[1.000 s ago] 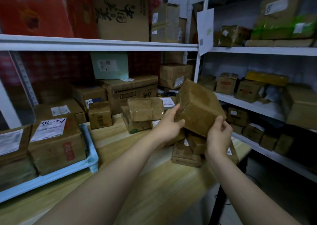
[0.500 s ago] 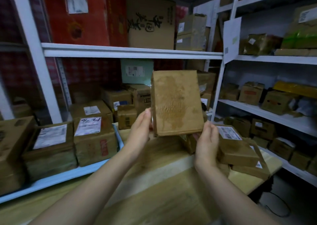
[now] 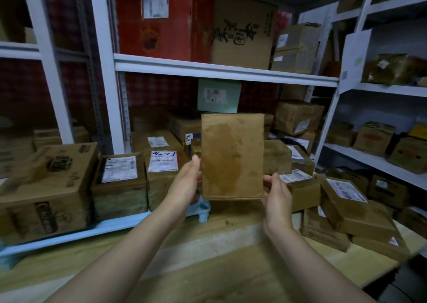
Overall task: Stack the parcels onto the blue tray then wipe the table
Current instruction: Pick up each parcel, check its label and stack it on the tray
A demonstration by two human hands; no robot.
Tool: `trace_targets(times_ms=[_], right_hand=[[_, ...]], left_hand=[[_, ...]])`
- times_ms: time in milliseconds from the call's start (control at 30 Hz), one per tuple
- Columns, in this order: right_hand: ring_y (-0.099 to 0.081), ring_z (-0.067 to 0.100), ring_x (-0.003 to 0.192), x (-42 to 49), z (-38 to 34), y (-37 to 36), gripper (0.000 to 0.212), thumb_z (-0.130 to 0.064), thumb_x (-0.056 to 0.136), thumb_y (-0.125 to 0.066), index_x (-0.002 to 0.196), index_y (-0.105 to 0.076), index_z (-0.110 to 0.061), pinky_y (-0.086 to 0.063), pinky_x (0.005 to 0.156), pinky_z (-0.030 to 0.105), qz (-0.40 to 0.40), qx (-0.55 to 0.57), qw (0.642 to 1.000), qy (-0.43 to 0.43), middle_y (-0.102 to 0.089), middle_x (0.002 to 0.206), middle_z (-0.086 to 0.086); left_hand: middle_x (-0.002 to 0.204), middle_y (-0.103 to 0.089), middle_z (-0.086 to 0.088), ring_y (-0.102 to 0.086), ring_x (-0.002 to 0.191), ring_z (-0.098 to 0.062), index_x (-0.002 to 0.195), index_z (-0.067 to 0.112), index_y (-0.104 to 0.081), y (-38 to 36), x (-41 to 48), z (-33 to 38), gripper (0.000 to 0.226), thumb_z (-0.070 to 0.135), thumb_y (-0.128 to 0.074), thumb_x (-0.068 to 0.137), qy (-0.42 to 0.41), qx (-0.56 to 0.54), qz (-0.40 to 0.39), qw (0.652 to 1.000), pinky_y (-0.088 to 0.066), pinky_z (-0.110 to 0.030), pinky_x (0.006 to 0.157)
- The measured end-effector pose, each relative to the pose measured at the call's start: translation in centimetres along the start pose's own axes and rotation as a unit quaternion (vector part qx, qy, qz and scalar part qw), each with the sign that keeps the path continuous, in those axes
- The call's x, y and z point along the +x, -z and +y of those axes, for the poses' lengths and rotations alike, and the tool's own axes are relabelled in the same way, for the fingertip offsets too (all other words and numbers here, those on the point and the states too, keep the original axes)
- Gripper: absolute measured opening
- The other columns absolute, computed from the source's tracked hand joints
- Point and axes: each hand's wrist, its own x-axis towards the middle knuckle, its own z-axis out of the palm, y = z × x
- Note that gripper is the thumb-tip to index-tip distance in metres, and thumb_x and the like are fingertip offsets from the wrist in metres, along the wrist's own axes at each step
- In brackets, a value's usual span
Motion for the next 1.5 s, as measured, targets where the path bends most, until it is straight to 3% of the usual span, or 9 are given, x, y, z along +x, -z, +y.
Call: trace_targets(times_ms=[133,267,433,667,833,933,1067,1200,1500], right_hand=[[-0.068,0.018,0.097,0.2,0.1,-0.5,0.029,-0.034,0.104,-0.045,0.091,-0.069,-0.025,-0.054,0.096,0.044,0.001,-0.027,1.0,0.014,-0.073,0.102,0.003],[-0.068,0.017,0.108,0.1,0.0,-0.3,0.025,-0.032,0.104,-0.048,0.117,-0.068,-0.025,-0.054,0.096,0.041,-0.04,0.008,0.999,0.009,-0.072,0.114,-0.001],[-0.072,0.013,0.089,-0.1,-0.2,0.3,0.021,-0.026,0.103,-0.051,0.107,-0.068,-0.015,-0.054,0.071,0.027,-0.067,0.074,0.995,-0.019,-0.075,0.102,0.003],[-0.067,0.025,0.11,0.2,-0.4,0.7,0.034,-0.032,0.097,-0.057,0.129,-0.058,-0.018,-0.05,0.103,0.048,-0.084,0.032,0.995,-0.037,-0.07,0.118,0.009],[-0.063,0.037,0.114,1.2,-0.5,1.5,0.037,-0.053,0.095,-0.052,0.119,-0.061,-0.027,-0.048,0.099,0.064,-0.17,0.051,0.963,-0.205,-0.069,0.119,0.015],[-0.059,0.044,0.119,1.4,0.0,1.9,0.033,-0.047,0.097,-0.056,0.123,-0.061,-0.027,-0.046,0.097,0.069,-0.184,0.13,0.941,-0.252,-0.066,0.126,0.019],[-0.055,0.043,0.125,1.5,0.5,1.9,0.033,-0.038,0.098,-0.057,0.127,-0.061,-0.023,-0.047,0.097,0.067,-0.166,0.188,0.939,-0.236,-0.063,0.132,0.017],[-0.057,0.038,0.125,1.5,0.1,1.7,0.042,-0.03,0.095,-0.061,0.135,-0.056,-0.017,-0.046,0.1,0.063,-0.155,0.232,0.941,-0.192,-0.064,0.131,0.017],[-0.064,0.025,0.119,1.6,-0.6,1.9,0.029,-0.017,0.093,-0.063,0.121,-0.064,-0.009,-0.045,0.108,0.047,-0.107,0.268,0.951,-0.111,-0.07,0.124,0.013]], left_hand=[[0.105,-0.069,0.008,-0.063,0.101,-0.011,0.103,0.041,-0.057,0.6,-0.2,0.3,0.038,0.061,-0.026,0.098,-0.005,-0.017,-0.006,1.0,-0.044,-0.038,0.093],[0.103,-0.066,0.012,-0.06,0.097,-0.005,0.121,0.039,-0.053,0.8,-0.3,0.1,0.04,0.059,-0.026,0.098,-0.015,-0.022,-0.004,1.0,-0.045,-0.033,0.087],[0.112,-0.066,0.005,-0.061,0.106,-0.013,0.12,0.028,-0.058,0.8,-0.6,0.3,0.049,0.06,-0.028,0.098,0.006,-0.05,0.006,0.999,-0.05,-0.036,0.093],[0.106,-0.066,0.006,-0.061,0.106,-0.017,0.098,0.035,-0.057,0.4,-0.9,0.8,0.04,0.063,-0.029,0.096,0.021,-0.058,0.011,0.998,-0.049,-0.042,0.098],[0.109,-0.068,0.004,-0.061,0.108,-0.018,0.102,0.033,-0.062,0.3,-1.1,0.6,0.046,0.065,-0.029,0.095,0.023,-0.072,0.011,0.997,-0.048,-0.044,0.099],[0.113,-0.067,0.006,-0.06,0.109,-0.016,0.113,0.031,-0.063,0.3,-0.9,0.8,0.054,0.069,-0.032,0.092,0.015,-0.056,0.032,0.998,-0.047,-0.041,0.097],[0.104,-0.066,0.008,-0.059,0.102,-0.012,0.102,0.033,-0.059,0.4,-1.1,1.9,0.04,0.064,-0.035,0.094,-0.017,-0.094,0.052,0.994,-0.045,-0.036,0.09],[0.104,-0.058,0.011,-0.058,0.097,-0.01,0.129,0.035,-0.045,0.4,-1.5,2.0,0.045,0.058,-0.05,0.091,-0.064,-0.062,0.057,0.994,-0.045,-0.03,0.075],[0.101,-0.058,0.0,-0.061,0.09,-0.019,0.125,0.033,-0.032,0.5,-1.1,0.5,0.029,0.019,-0.044,0.102,-0.045,-0.041,0.109,0.992,-0.059,-0.042,0.079]])
